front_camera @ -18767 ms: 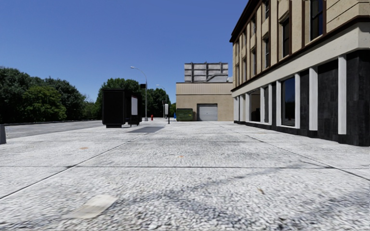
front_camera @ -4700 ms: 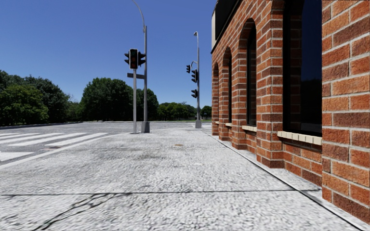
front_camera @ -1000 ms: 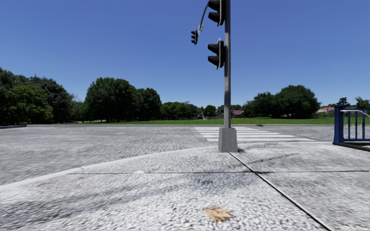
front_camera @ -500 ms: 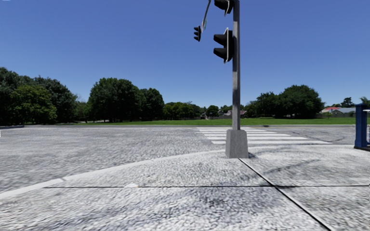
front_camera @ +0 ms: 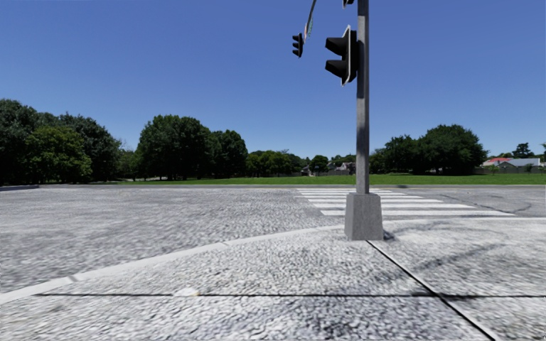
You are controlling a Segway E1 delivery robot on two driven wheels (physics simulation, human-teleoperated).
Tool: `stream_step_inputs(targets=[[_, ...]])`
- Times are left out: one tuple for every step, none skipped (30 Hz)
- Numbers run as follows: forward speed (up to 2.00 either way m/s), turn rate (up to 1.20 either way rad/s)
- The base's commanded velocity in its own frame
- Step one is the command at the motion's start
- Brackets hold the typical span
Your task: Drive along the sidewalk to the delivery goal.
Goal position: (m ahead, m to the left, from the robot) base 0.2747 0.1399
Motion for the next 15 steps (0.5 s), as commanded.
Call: stream_step_inputs(targets=[[0.00,0.00],[0.00,0.00],[0.00,0.00],[0.00,0.00],[0.00,0.00],[0.00,0.00],[0.00,0.00],[0.00,0.00],[0.00,0.00],[0.00,0.00],[0.00,0.00],[0.00,0.00],[0.00,0.00],[0.00,0.00],[0.00,0.00]])
